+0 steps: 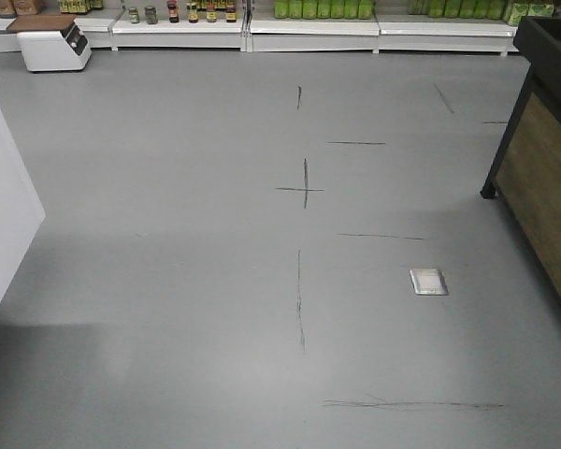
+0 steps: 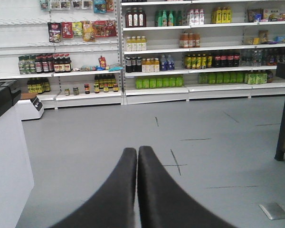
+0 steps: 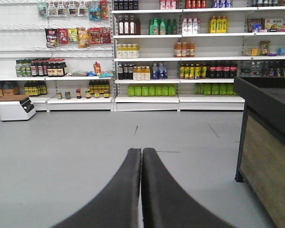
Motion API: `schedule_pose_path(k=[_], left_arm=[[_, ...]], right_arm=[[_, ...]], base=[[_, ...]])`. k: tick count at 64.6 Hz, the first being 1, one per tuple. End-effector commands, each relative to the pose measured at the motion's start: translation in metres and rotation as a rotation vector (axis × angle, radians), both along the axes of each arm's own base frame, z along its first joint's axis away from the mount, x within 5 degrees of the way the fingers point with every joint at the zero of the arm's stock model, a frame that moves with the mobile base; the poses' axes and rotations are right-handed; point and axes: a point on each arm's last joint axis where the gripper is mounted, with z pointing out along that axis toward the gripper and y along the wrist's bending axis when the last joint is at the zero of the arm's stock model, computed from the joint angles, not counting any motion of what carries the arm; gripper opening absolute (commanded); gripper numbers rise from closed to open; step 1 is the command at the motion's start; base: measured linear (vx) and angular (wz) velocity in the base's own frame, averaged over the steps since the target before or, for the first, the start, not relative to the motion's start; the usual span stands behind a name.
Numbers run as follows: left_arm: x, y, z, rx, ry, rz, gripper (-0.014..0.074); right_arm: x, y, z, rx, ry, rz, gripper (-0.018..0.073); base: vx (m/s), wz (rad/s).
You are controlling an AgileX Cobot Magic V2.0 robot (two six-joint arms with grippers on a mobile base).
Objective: Pick three apples into basket with both arms
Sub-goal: 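Drive the base across the floor toward the fruit display table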
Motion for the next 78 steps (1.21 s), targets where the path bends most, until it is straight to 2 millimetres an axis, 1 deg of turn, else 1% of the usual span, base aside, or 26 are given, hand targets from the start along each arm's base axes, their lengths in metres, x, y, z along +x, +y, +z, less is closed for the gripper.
schedule_pose_path(k=[1,26,78], left_arm=[[-0.0005,0.0005,-0.0006,-0.015,-0.058,0.004,-0.0006],[-0.0005,0.0005,-0.0006,-0.015,-0.058,0.004,-0.0006],[-0.0005,0.0005,-0.0006,-0.015,-0.058,0.004,-0.0006]], right_arm=[[0.0011,0.0005,0.0046,-0.012,-0.056,0.004,-0.0009],[0.0011,0.0005,0.0046,-0.012,-0.056,0.004,-0.0009],[0.0012,0.0004,0.004,-0.012,-0.048,0.004,-0.0009]], base=[[0.06,0.05],[0.13,0.03],[0.24,-0.05]])
